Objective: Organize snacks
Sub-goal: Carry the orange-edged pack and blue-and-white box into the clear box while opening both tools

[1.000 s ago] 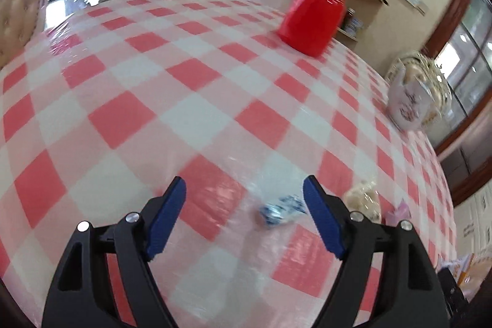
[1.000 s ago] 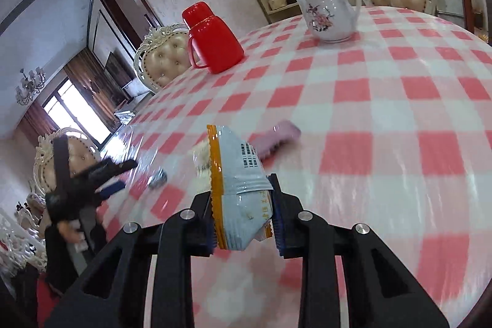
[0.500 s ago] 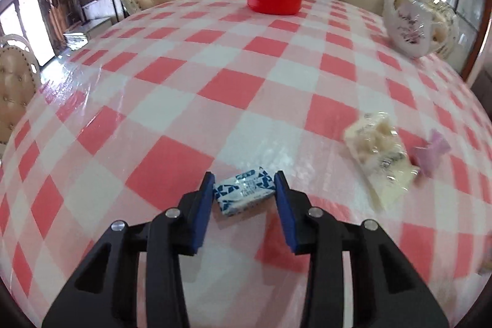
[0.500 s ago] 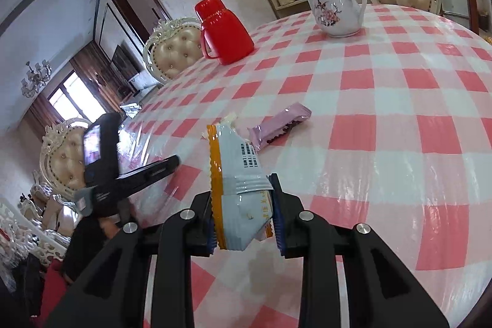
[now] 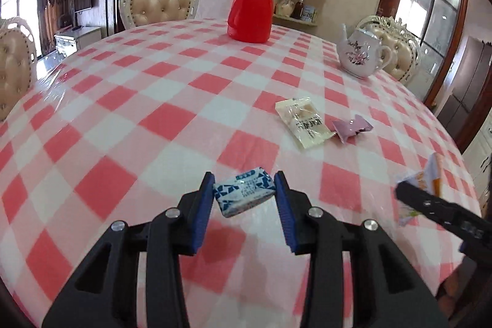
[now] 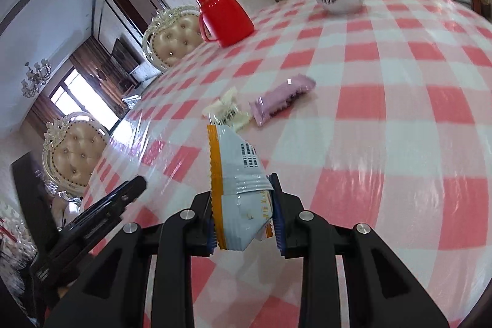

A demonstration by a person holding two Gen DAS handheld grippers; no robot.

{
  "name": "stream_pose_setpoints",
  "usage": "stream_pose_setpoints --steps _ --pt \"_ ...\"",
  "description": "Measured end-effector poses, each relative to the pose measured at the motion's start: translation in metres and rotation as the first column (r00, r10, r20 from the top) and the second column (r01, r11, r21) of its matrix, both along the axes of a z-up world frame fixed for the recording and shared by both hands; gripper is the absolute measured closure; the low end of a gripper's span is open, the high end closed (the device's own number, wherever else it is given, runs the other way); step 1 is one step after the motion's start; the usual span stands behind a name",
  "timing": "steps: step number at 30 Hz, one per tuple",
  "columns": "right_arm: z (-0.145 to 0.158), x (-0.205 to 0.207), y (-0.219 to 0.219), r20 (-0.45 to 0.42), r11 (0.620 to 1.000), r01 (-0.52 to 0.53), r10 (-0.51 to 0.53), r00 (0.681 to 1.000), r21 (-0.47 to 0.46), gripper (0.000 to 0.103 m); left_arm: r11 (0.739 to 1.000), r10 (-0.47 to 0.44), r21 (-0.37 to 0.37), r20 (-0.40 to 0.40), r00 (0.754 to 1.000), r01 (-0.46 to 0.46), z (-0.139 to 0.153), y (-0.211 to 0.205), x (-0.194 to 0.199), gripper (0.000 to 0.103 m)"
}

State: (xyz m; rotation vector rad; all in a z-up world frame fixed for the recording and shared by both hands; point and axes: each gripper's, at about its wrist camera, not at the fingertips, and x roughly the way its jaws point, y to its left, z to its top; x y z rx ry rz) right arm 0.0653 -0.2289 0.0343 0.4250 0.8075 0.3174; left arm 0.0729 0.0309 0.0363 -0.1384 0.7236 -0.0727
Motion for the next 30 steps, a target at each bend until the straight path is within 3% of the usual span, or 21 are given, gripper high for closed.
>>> stream_pose_setpoints --steps 12,20,30 --pt "-0.007 -0.05 -0.001 -0.008 0.999 0.023 -0.022 1.0 0.043 0.075 0.999 0.022 -0.048 0.069 0.997 -0.019 0.01 0.001 -0.06 0.063" --pt "-0.006 -0.1 0.01 0.008 0.993 -0.004 0.003 1.0 0.119 0.075 0.996 -0.001 -0.09 0.095 0.995 0.01 0.015 0.0 -0.113 0.063" --pt "-0.003 -0.145 0.022 0.02 0.99 -0.037 0.034 0.999 0.139 0.075 1.0 -0.013 0.005 0.108 0.994 0.013 0.027 0.0 -0.17 0.063"
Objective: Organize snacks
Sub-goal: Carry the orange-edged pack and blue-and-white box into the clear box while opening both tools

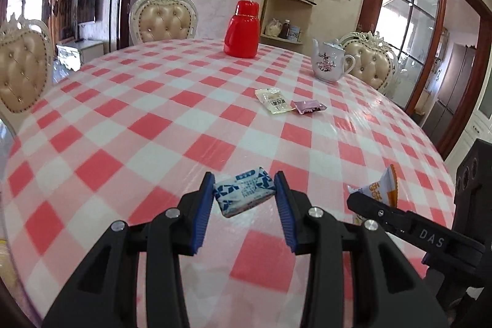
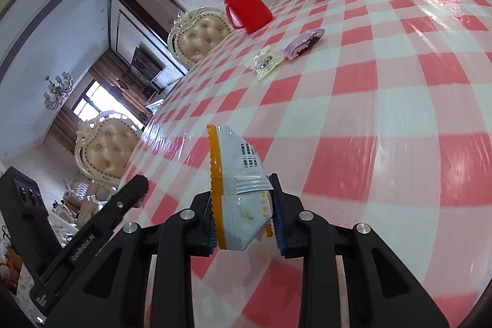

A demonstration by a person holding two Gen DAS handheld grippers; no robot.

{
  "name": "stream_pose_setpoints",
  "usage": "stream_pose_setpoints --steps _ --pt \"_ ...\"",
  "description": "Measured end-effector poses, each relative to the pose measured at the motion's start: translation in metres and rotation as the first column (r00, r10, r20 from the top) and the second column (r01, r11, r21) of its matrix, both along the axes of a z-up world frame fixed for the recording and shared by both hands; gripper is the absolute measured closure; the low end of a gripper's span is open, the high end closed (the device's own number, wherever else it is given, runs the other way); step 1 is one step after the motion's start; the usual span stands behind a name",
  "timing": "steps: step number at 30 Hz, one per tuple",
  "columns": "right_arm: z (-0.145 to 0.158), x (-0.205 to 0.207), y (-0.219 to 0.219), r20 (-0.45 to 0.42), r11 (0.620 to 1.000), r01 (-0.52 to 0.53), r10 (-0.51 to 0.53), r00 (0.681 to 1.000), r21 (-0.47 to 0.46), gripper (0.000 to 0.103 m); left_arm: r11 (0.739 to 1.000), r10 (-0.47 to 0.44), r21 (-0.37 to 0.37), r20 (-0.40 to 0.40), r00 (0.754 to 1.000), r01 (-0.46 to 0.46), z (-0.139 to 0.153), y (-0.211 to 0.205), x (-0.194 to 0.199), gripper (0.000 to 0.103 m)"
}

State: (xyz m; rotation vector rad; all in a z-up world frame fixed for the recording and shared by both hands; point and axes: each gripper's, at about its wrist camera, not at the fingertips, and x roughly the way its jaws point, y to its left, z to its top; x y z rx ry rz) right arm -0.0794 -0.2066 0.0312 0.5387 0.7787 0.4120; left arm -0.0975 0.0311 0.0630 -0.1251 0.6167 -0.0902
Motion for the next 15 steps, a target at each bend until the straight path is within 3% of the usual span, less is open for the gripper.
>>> stream_pose_setpoints --steps 6,15 --pt "0.001 -0.017 0.016 -0.003 0.999 -0.038 0.038 0.999 -0.023 0.075 0.996 0.031 0.079 0.011 0.999 -0.032 0.01 0.02 -0.038 0.063" --pt "0.003 -0.028 0.039 0.006 0.994 -0.096 0.096 0.995 -0.045 0.075 0.988 0.084 0.131 0.002 0.996 -0.084 0.012 0.061 -0.076 0.063"
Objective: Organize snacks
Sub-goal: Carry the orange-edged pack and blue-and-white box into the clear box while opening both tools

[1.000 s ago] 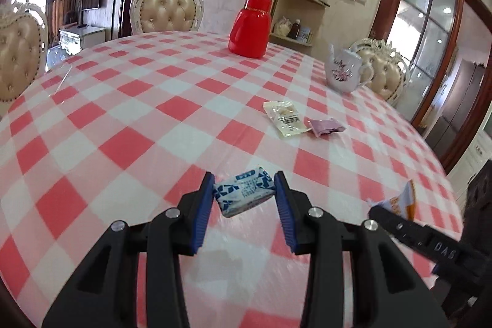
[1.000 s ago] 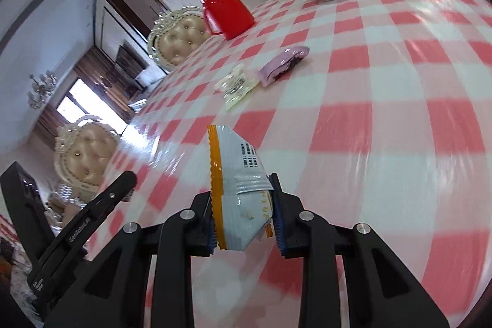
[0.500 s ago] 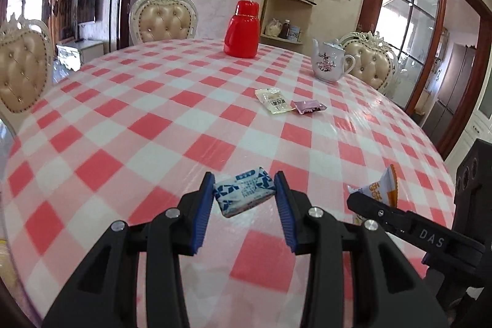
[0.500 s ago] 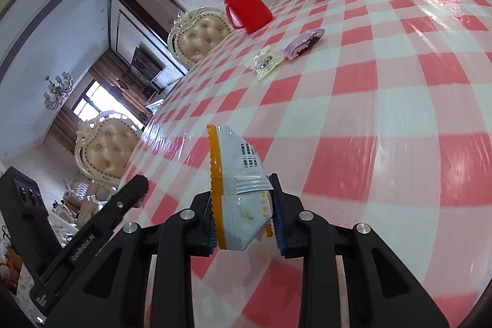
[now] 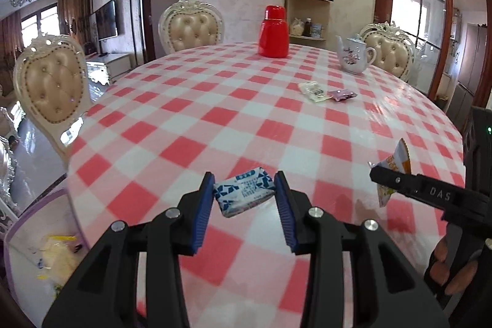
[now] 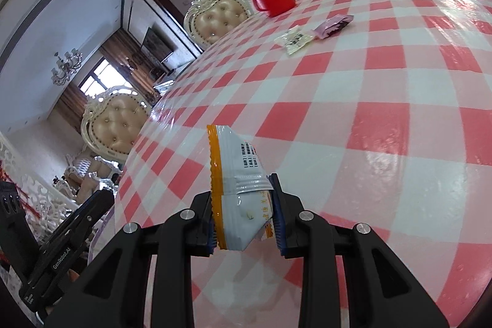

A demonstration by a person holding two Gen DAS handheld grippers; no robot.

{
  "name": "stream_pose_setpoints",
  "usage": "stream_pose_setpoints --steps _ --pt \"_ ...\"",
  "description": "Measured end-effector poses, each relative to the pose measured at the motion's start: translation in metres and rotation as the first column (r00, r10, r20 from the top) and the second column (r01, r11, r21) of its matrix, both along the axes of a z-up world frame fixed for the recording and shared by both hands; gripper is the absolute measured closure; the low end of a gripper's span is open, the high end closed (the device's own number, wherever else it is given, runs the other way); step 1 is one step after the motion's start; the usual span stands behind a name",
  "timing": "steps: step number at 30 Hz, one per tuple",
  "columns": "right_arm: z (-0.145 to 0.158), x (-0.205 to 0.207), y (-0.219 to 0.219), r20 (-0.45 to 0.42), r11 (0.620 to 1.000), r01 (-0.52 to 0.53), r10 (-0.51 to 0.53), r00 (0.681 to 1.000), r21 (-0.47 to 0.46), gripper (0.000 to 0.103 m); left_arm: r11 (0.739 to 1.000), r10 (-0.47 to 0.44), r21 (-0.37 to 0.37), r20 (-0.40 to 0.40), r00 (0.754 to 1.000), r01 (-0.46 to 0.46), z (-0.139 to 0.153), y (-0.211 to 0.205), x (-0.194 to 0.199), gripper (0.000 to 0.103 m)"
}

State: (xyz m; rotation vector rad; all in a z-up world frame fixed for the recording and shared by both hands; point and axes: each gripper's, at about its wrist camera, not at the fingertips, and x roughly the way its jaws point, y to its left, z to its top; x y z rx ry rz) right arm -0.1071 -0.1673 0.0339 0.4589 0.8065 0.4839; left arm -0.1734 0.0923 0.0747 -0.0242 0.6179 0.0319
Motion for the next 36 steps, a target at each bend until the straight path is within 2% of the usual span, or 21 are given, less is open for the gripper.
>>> stream_pose_setpoints --steps 10,16,25,32,36 --pt "0.003 -0.012 0.043 0.004 0.995 -0.1 0.1 0.995 -0.02 0.075 0.999 0.045 0.006 0.021 0.999 -0.045 0.011 0.035 -0.029 0.063" --pt "0.011 -0.03 0.09 0.013 0.972 -0.235 0.235 0.972 -0.02 0.075 0.996 0.087 0.009 0.018 0.996 -0.087 0.009 0.061 -0.04 0.063" --pt "0.042 -0.085 0.174 0.105 0.873 -0.468 0.482 0.87 -0.137 0.075 0.977 0.211 -0.016 0.017 0.977 -0.211 0.007 0.129 -0.058 0.063" --pt "0.044 -0.118 0.231 0.1 0.781 -0.593 0.617 0.78 -0.195 0.075 0.954 0.298 -0.013 -0.018 0.954 -0.298 0.0 0.182 -0.066 0.063" --pt "0.033 -0.136 0.267 0.071 0.716 -0.654 0.686 0.725 -0.243 0.075 0.942 0.334 -0.016 -0.033 0.942 -0.335 -0.005 0.204 -0.071 0.063"
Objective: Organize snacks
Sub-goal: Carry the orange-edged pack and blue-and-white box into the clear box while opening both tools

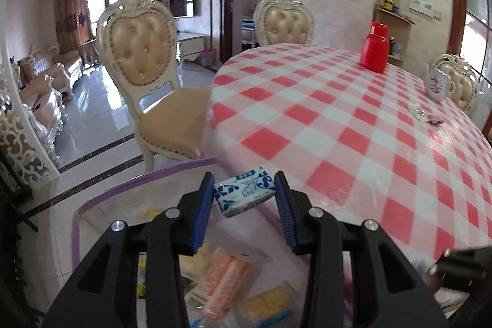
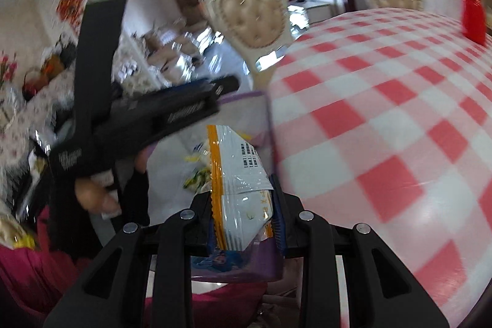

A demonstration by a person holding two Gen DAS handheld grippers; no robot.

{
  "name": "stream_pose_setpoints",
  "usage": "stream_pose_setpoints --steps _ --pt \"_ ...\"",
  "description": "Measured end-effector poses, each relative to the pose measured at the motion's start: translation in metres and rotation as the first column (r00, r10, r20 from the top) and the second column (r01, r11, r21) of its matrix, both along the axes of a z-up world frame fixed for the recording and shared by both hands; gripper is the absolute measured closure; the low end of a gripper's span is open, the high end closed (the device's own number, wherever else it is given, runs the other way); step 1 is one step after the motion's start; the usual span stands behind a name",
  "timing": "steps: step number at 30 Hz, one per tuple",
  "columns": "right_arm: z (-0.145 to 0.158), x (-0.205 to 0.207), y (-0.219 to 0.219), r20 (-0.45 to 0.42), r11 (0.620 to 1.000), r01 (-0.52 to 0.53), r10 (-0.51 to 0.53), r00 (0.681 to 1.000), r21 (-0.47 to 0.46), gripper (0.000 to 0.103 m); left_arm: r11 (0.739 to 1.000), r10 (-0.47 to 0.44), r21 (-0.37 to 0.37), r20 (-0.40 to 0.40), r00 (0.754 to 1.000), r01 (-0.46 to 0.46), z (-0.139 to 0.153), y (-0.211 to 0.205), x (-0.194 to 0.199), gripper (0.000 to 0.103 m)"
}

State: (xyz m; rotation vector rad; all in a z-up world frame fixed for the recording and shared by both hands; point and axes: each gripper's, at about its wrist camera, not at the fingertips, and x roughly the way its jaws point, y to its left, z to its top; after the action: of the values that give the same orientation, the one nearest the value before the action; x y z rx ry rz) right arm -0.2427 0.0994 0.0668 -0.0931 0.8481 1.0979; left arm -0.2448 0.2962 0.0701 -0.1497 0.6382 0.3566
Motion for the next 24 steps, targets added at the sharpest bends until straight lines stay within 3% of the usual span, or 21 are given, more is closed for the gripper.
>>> stream_pose_setpoints --steps 9,10,11,12,13,14,16,21,24 --pt "-0.018 -0.033 0.044 0.021 0.984 -0.165 0.167 0.986 -0.07 0.072 0.998 0.066 -0.009 -0.019 0.998 -0.066 -0.01 0.028 -0.005 0.062" --pt "-0.017 -0.036 0.044 0.023 0.982 -0.176 0.178 0.984 -0.067 0.071 0.997 0.075 -0.007 -0.019 0.997 -0.076 -0.01 0.029 -0.005 0.056" --pt "-0.015 -0.038 0.045 0.028 0.981 -0.184 0.186 0.982 -0.063 0.068 0.996 0.086 -0.007 -0.016 0.996 -0.086 -0.01 0.03 -0.006 0.039" --pt "-0.013 -0.039 0.043 0.033 0.981 -0.185 0.187 0.982 -0.055 0.065 0.995 0.103 -0.004 -0.003 0.995 -0.103 -0.009 0.03 -0.008 0.031" --pt "-0.011 -0.039 0.041 0.04 0.983 -0.181 0.183 0.982 -0.042 0.058 0.993 0.116 0.004 0.009 0.993 -0.116 -0.007 0.029 -0.01 0.024" --pt "-0.009 -0.038 0.039 0.043 0.984 -0.174 0.175 0.984 -0.033 0.048 0.992 0.123 0.013 0.013 0.992 -0.123 -0.006 0.027 -0.011 0.023" --pt "-0.006 -0.031 0.031 0.043 0.99 -0.139 0.139 0.989 -0.01 0.04 0.992 0.123 0.029 0.009 0.992 -0.123 -0.004 0.023 -0.009 0.021" --pt "0.002 -0.007 0.002 0.044 0.998 -0.048 0.046 0.998 0.034 0.04 0.992 0.103 0.07 -0.004 0.995 -0.103 -0.002 0.002 0.001 0.015" --pt "0.007 0.015 -0.033 0.037 0.996 0.056 -0.059 0.998 0.074 0.034 0.99 0.076 0.122 -0.011 0.997 -0.074 -0.001 -0.018 0.009 0.011"
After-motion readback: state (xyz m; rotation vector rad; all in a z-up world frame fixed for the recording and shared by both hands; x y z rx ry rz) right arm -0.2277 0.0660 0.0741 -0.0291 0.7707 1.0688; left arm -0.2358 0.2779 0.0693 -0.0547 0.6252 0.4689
